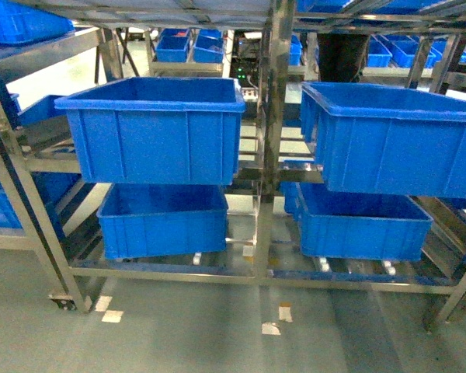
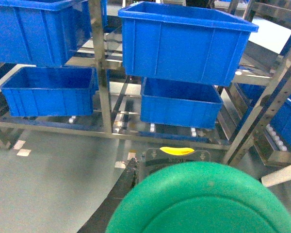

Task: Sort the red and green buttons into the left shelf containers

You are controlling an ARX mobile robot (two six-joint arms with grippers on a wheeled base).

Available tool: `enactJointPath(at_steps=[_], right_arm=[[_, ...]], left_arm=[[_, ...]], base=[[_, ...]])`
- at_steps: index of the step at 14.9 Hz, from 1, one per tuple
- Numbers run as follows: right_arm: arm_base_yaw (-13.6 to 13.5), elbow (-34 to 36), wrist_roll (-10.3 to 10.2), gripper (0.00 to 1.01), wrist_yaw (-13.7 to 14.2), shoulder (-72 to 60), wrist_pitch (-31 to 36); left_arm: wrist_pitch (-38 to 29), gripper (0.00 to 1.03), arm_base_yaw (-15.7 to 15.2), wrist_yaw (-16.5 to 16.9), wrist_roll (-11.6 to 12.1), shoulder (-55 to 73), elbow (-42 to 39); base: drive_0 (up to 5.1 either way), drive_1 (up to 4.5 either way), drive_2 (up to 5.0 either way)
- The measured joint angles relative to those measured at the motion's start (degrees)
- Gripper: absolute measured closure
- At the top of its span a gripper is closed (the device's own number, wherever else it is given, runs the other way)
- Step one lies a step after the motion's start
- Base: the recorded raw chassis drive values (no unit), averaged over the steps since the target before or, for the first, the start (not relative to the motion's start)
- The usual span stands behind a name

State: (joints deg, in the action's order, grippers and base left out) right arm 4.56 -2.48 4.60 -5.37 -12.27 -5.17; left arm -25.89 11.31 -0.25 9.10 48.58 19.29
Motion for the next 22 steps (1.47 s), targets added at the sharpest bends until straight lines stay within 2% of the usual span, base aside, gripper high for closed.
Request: enactJointPath(at_steps=[22], right_arm=[[0.0,0.0,0.0,0.75,0.0,0.0,0.0]], left_arm=[[-0.3,0.79,-0.1,0.0,0.0,-0.1,0.0]], base=[[0.0,4.30,-4.4]])
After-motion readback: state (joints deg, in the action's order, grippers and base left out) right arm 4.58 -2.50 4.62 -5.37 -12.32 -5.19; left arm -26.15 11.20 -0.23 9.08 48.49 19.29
